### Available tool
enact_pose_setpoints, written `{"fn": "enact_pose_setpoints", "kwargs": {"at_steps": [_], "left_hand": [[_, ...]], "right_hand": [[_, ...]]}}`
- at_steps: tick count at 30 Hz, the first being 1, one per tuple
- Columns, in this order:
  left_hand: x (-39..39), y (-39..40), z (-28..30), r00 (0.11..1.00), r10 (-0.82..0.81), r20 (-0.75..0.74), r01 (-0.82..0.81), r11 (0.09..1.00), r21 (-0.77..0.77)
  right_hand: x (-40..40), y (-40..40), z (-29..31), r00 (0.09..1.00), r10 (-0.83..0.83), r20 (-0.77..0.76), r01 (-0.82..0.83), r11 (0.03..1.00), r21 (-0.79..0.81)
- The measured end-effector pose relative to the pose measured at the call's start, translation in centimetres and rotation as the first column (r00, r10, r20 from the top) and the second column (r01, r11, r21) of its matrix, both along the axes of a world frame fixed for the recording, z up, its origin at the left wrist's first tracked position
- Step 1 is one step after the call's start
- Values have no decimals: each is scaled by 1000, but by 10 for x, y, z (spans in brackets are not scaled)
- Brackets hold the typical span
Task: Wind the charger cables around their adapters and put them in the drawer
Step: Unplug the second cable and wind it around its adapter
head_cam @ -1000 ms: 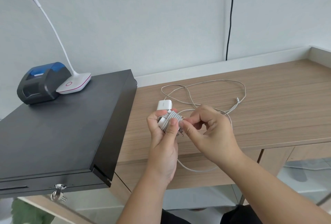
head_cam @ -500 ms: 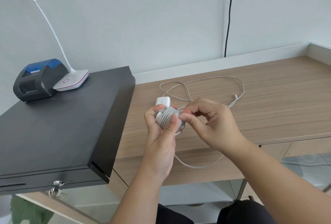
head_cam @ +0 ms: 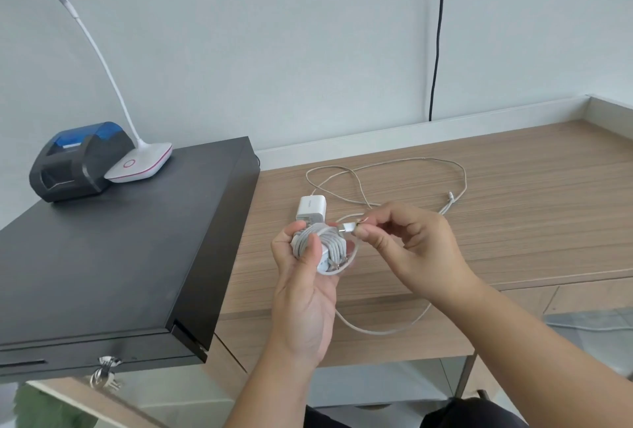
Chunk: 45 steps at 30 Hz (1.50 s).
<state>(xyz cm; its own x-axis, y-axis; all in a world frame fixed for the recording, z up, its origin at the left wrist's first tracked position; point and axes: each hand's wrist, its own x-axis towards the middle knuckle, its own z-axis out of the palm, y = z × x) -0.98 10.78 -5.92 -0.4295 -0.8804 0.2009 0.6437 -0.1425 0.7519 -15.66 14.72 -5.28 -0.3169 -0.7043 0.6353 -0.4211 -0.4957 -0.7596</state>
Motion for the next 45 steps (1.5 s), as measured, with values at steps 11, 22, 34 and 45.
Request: {"fn": "enact_pose_setpoints", "kwargs": {"at_steps": [11, 22, 34, 45], "left_hand": [[1, 6, 8, 990, -31, -138, 60, 976, 210], [7, -5, 11, 981, 154, -117, -89, 897, 433], [4, 1, 0, 998, 30, 55, -48, 935, 351], [18, -1, -2, 982, -81, 172, 38, 970, 241]], "right_hand": [[4, -5, -1, 491, 428, 758, -628, 777, -32], [23, 10, -33, 980, 160, -117, -145, 981, 128], [19, -10, -13, 979, -146, -146, 133, 987, -95], [20, -11, -9, 991, -20, -133, 15, 999, -40]]}}
